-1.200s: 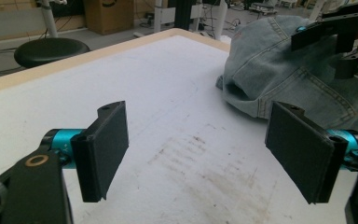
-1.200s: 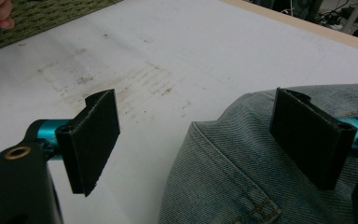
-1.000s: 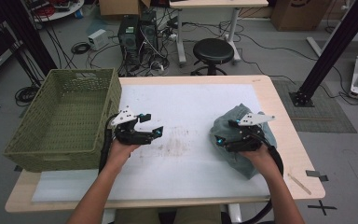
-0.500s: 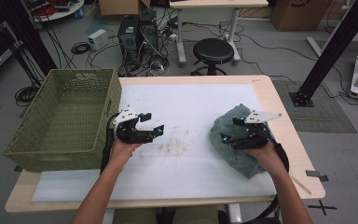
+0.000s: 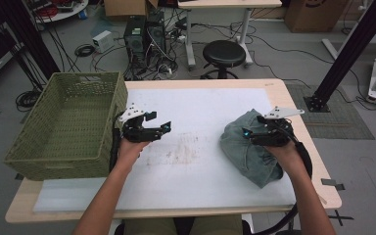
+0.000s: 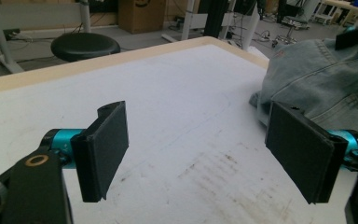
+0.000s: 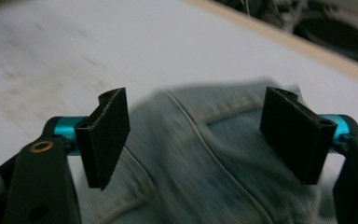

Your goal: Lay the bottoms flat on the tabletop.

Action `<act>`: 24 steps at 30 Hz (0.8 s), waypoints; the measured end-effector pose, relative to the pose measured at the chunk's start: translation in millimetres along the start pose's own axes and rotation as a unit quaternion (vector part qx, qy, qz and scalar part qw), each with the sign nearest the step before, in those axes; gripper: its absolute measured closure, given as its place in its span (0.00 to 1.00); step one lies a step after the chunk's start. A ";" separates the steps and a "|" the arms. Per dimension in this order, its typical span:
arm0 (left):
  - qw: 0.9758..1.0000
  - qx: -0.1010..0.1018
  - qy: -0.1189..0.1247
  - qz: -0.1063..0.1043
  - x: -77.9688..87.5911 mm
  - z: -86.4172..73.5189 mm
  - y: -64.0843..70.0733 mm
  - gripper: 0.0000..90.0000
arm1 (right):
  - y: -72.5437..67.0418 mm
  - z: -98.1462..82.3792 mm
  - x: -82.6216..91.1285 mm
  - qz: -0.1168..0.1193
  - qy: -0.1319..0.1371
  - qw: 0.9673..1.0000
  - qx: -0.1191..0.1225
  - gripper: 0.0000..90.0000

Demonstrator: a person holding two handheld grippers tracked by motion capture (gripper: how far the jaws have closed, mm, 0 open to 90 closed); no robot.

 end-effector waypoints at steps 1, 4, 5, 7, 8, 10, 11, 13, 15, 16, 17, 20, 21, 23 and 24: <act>1.000 0.003 -0.003 -0.002 -0.8 -1.7 -0.9 0.24 | 2.9 -5.7 -3.2 -0.007 -0.016 1.000 0.000 0.31; 1.000 0.001 -0.007 -0.005 -1.1 -3.2 0.3 0.24 | 7.3 -20.4 -13.4 -0.015 -0.041 0.999 -0.006 0.33; 1.000 -0.001 -0.007 -0.007 -0.7 -2.6 1.2 0.24 | 7.6 -23.0 -15.7 -0.018 -0.040 0.999 -0.013 0.35; 1.000 -0.003 -0.004 -0.010 0.1 -0.9 3.5 0.24 | 7.8 -24.8 -18.4 -0.019 -0.039 0.999 -0.018 0.39; 1.000 -0.004 -0.005 -0.011 0.8 -0.3 4.5 0.24 | 7.8 -24.9 -19.4 -0.018 -0.039 0.999 -0.018 0.41; 1.000 -0.007 -0.007 -0.014 1.7 0.3 6.4 0.24 | 7.8 -25.1 -21.3 -0.020 -0.043 0.999 -0.012 0.46; 1.000 -0.006 -0.008 -0.016 2.1 0.3 7.6 0.24 | 7.1 -25.5 -22.5 -0.016 -0.048 0.999 -0.010 0.51; 1.000 -0.009 -0.011 -0.019 2.8 0.0 9.6 0.24 | 6.8 -25.6 -24.6 -0.004 -0.054 0.999 -0.009 0.69; 1.000 -0.016 -0.016 -0.021 4.0 -0.8 10.8 0.24 | 3.5 -23.5 -26.1 0.020 -0.051 0.998 -0.009 0.86; 1.000 -0.019 -0.016 -0.020 4.2 -1.5 11.0 0.24 | 1.3 -22.2 -27.4 0.033 -0.049 0.998 -0.016 0.88; 0.999 -0.019 -0.019 -0.019 4.7 -2.5 11.0 0.24 | -1.6 -21.0 -29.0 0.050 -0.052 0.997 -0.021 0.90; 0.999 -0.021 -0.022 -0.018 4.8 -5.4 9.6 0.24 | -14.6 -13.1 -35.2 0.112 -0.044 0.992 -0.031 0.92; 0.999 -0.020 -0.023 -0.018 4.8 -6.1 9.3 0.24 | -20.1 -9.4 -37.6 0.126 -0.040 0.991 -0.032 0.92; 0.999 -0.020 -0.025 -0.016 4.8 -7.2 8.4 0.24 | -31.0 -1.7 -44.1 0.153 -0.034 0.987 -0.035 0.92; 0.999 -0.021 -0.026 -0.015 4.9 -7.3 7.9 0.24 | -37.6 2.2 -48.4 0.165 -0.032 0.985 -0.037 0.92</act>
Point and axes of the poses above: each handheld gripper's, and its own axes: x roughly backward along the jaws, z roughly out of its top, y roughly to its right, the point moved 3 cm from there along -x, roughly forward along the jaws, and after that the axes turned 15 degrees about y, right-handed, at the moved point
